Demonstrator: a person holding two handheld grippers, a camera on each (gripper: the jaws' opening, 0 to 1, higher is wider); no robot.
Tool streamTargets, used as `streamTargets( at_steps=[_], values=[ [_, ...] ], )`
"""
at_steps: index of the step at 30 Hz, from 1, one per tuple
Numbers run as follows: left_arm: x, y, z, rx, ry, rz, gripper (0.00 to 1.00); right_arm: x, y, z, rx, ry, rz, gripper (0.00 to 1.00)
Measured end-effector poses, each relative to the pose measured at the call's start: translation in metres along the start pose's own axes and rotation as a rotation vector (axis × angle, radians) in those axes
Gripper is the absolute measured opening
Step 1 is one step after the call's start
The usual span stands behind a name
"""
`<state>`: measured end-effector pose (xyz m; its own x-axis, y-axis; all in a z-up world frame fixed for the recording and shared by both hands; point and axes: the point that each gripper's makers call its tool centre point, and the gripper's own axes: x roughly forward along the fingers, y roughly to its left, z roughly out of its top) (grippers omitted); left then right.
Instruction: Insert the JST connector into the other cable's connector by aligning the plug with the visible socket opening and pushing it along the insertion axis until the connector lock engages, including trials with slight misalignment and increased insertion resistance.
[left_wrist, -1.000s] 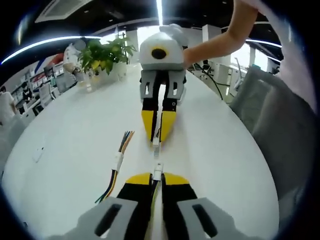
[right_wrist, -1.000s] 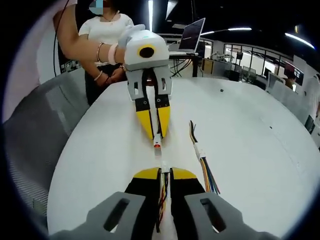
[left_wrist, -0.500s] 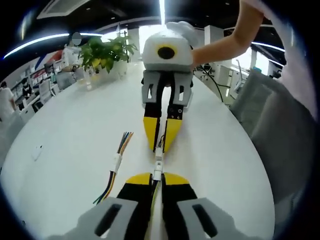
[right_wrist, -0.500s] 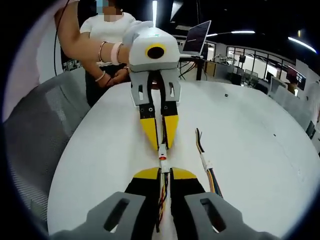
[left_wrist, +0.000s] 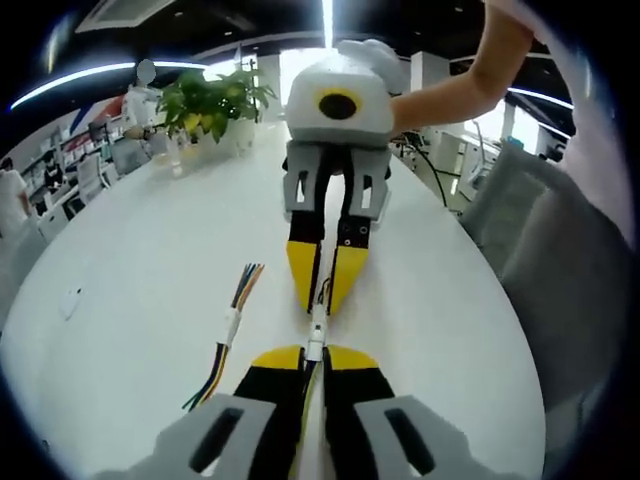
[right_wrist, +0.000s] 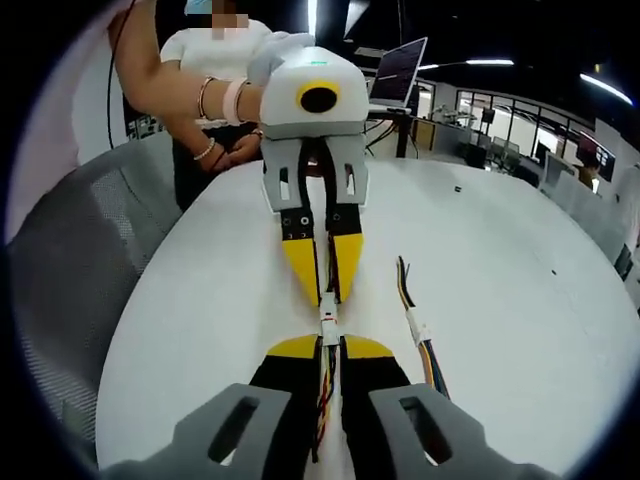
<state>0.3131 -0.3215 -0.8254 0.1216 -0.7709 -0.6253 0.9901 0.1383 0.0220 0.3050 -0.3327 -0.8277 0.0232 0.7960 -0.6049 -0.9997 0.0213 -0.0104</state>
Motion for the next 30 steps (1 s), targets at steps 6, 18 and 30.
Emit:
streamTargets(
  at_steps=[6,18,30],
  values=[
    [0.0008,-0.0009,0.0004,0.003,0.011,-0.005,0.01,0.0016,0.0010,-0.0020,-0.012,0.023,0.005,0.03],
    [0.0013,-0.0005,-0.0012,-0.013,0.046,-0.010,0.01,0.0047,0.0008,-0.0031,-0.014,0.068,0.016,0.03],
    [0.0011,-0.0013,0.0007,-0.026,0.050,-0.016,0.01,0.0051,0.0007,-0.0038,0.003,0.089,0.021,0.03]
  ],
)
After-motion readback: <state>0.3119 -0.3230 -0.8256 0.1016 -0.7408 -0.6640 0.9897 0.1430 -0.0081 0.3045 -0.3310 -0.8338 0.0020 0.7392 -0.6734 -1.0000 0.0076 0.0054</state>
